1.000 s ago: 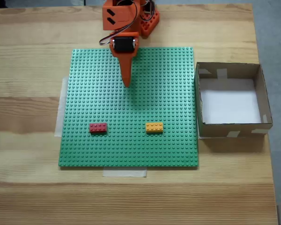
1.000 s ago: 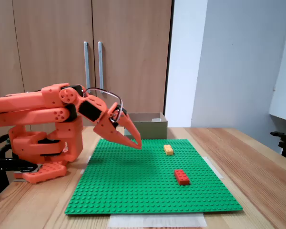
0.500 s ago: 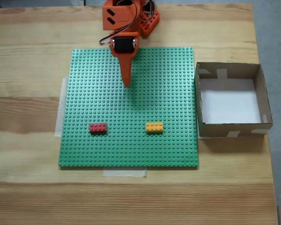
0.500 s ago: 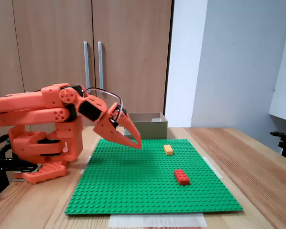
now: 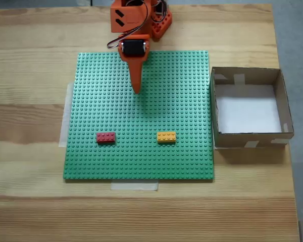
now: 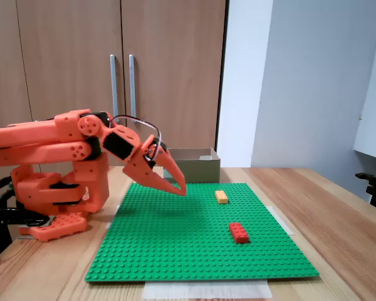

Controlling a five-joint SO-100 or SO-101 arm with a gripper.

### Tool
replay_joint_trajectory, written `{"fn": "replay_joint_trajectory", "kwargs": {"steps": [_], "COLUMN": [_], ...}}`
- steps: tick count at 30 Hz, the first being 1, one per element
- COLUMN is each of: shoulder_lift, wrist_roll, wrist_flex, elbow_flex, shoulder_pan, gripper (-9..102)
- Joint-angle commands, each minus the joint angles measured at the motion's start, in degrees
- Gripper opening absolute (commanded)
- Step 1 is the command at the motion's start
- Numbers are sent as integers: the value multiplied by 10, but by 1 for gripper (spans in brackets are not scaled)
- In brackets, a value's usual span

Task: Pick the yellow lego block and put it in the box.

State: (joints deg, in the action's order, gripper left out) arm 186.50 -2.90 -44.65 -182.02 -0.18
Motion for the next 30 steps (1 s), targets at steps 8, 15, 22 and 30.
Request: {"fn": "replay_joint_trajectory", "kwargs": {"steps": [8,15,22,30], "shoulder_lift": [4,-6,-91,-291], "wrist_roll": [1,53,-6,-88], "wrist_flex": [-1,-30,-127,-139], "elbow_flex": [-6,22,184,366], "shoulder_pan": [-4,15,20,58], "gripper": [-1,-1,-1,2]}}
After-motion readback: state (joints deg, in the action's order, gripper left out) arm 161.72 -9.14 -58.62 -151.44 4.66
